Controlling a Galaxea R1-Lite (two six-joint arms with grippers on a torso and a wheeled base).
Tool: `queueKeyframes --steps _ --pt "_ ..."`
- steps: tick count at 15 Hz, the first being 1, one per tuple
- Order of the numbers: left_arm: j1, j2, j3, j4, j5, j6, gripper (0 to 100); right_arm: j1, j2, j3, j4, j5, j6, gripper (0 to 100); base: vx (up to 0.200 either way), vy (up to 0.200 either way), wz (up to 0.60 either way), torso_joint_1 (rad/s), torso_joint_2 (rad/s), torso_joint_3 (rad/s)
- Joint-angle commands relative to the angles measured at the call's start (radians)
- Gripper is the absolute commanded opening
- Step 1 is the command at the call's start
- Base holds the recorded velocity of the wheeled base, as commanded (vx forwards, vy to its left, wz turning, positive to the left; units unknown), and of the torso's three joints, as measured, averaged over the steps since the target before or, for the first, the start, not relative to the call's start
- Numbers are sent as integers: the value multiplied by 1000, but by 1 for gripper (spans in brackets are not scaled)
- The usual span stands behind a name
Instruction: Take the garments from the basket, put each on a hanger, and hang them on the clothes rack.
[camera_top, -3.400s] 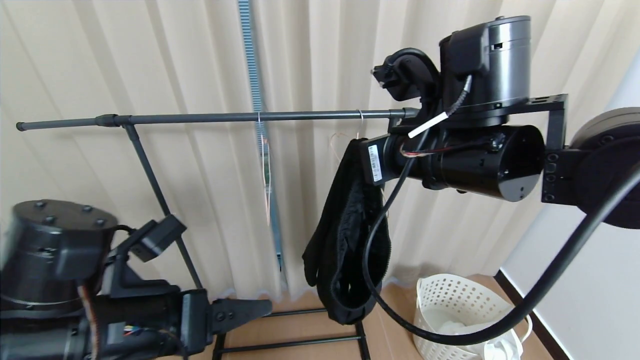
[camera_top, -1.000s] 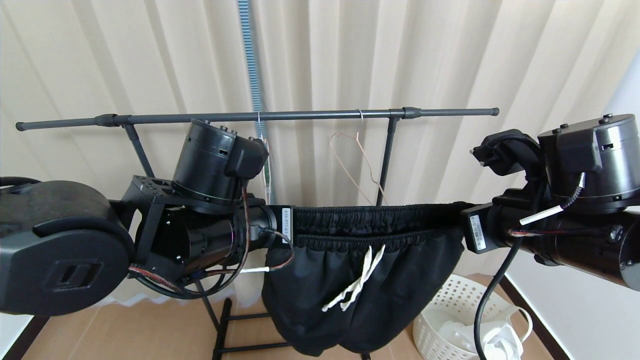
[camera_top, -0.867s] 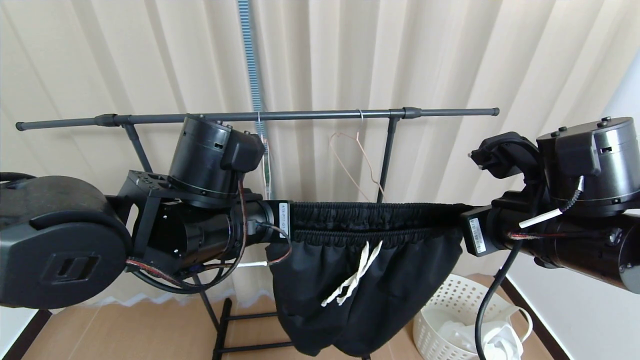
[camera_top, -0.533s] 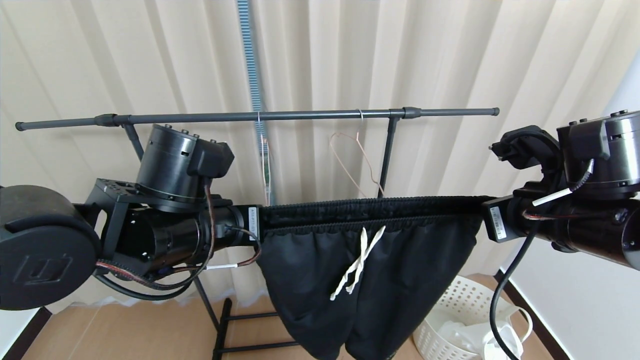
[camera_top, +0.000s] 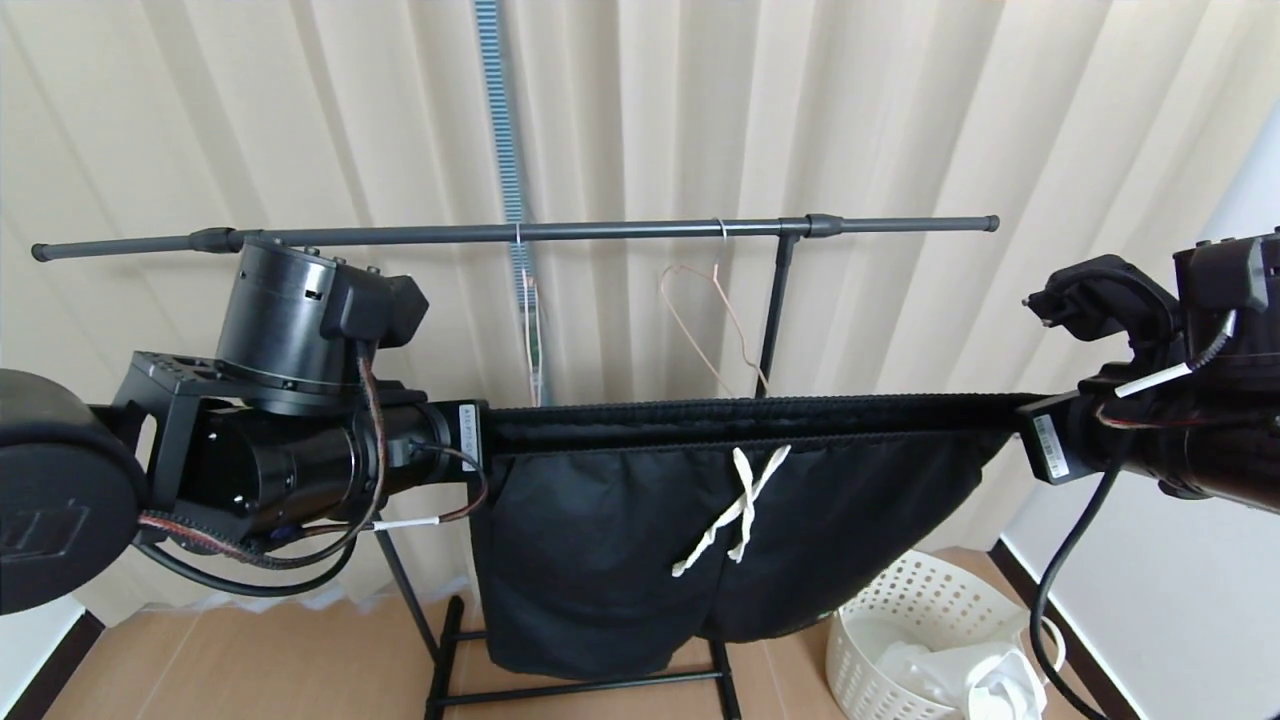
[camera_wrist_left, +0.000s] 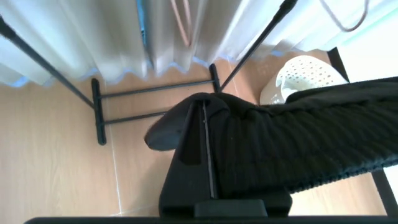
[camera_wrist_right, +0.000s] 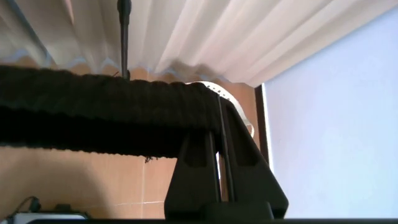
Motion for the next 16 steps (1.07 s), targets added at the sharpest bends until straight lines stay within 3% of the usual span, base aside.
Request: queueKeyframes --steps 1,4,9,12,15,16 --pt "-17 34 -63 0 0 4 0 55 -81 51 5 1 -47 0 0 0 0 0 0 0" --pt "-56 107 -202 23 -9 26 0 148 -114 97 8 6 -76 0 0 0 0 0 0 0" --pt "-76 333 -615 158 -26 56 0 236 -138 176 10 27 -160 0 0 0 0 0 0 0" --pt "-76 448 -830 209 -26 59 0 369 -160 216 10 36 -171 0 0 0 0 0 0 0" --pt "-75 512 -980 253 -26 61 0 512 -140 218 2 65 -143 0 0 0 0 0 0 0" --pt "-76 531 -1007 267 -26 61 0 567 -111 207 -5 65 -71 0 0 0 0 0 0 0"
